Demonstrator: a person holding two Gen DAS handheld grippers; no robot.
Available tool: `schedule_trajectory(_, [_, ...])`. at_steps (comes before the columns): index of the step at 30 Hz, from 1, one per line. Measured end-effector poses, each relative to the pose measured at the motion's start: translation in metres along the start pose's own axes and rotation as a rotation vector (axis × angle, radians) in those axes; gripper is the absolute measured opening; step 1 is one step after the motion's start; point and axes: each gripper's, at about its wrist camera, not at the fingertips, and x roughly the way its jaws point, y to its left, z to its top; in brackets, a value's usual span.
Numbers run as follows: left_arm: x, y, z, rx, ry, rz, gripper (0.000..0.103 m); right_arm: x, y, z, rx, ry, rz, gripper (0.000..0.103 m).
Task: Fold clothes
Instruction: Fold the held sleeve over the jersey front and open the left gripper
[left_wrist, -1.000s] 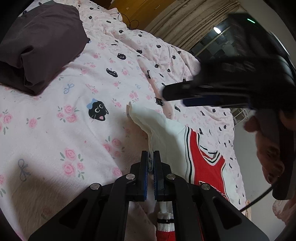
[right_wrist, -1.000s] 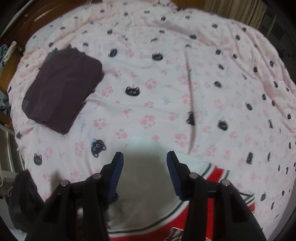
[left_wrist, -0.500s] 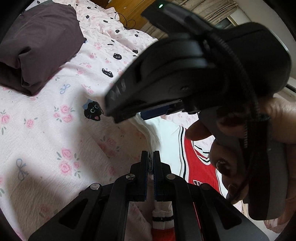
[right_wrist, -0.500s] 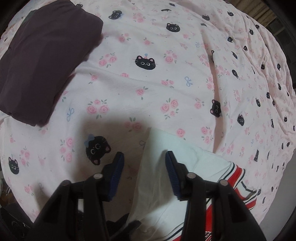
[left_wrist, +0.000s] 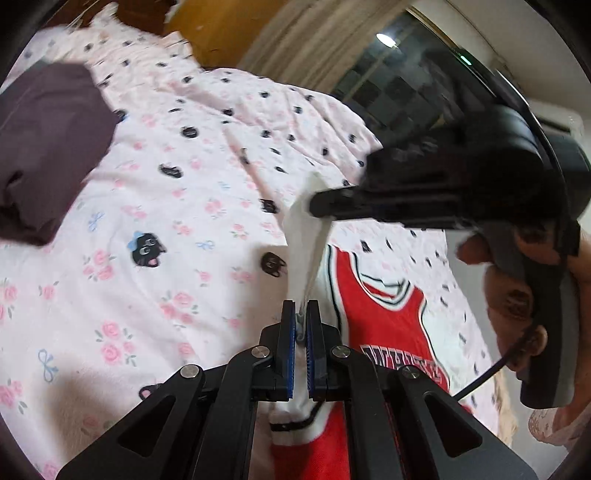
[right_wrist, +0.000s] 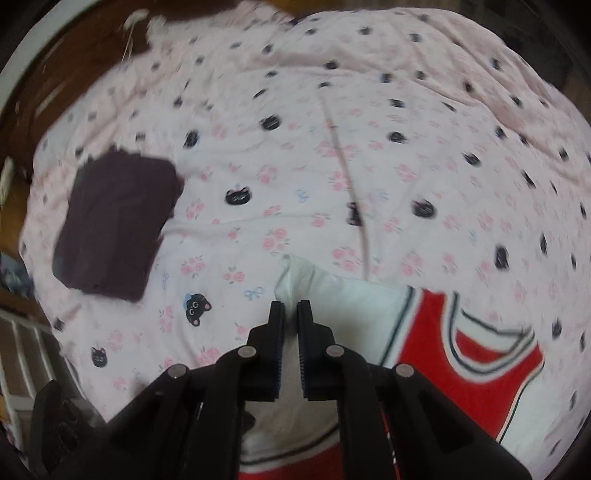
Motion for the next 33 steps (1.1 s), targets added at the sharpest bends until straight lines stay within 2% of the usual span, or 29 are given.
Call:
schedule_trajectory(6, [0.001, -0.044, -0.014, 0.232, 0.055, 0.034, 0.004, -0.024, -0.060, -0.042, 0.173, -0.087, 0.092, 0.008])
schedule_trajectory(13, [0.013, -0.073, -0.030, 0.381, 0.150, -0.010, 0.004, -0.035, -0.106, -0.087, 0.323, -0.139, 0.140, 0.008])
schedule_trajectory(17, [0.023, -0.080, -0.042, 0.433, 0.216, -0.001, 0.004, -0.028, -0.125, -0.111, 0.388, -0.128, 0.131, 0.008])
schedule_trajectory(19, [0.027, -0.080, -0.046, 0.429, 0.239, 0.011, 0.004, -0.021, -0.132, -0.119, 0.411, -0.116, 0.129, 0.008])
schedule_trajectory(23, [0.030, -0.080, -0.048, 0.417, 0.280, 0.015, 0.012, -0.005, -0.146, -0.131, 0.455, -0.106, 0.127, 0.008])
schedule_trajectory(25, [0.026, -0.079, -0.046, 0.396, 0.312, -0.018, 0.017, 0.001, -0.154, -0.133, 0.480, -0.115, 0.118, 0.008])
schedule_trajectory(27, [0.021, -0.073, -0.039, 0.347, 0.343, -0.091, 0.026, 0.005, -0.163, -0.135, 0.511, -0.122, 0.101, 0.008])
schedule_trajectory(30, [0.003, -0.058, -0.022, 0.235, 0.289, -0.183, 0.034, 0.004, -0.171, -0.139, 0.535, -0.121, 0.096, 0.008])
schedule_trajectory(33, [-0.005, -0.039, -0.005, 0.120, 0.177, -0.162, 0.038, 0.002, -0.173, -0.140, 0.519, -0.117, 0.063, 0.008])
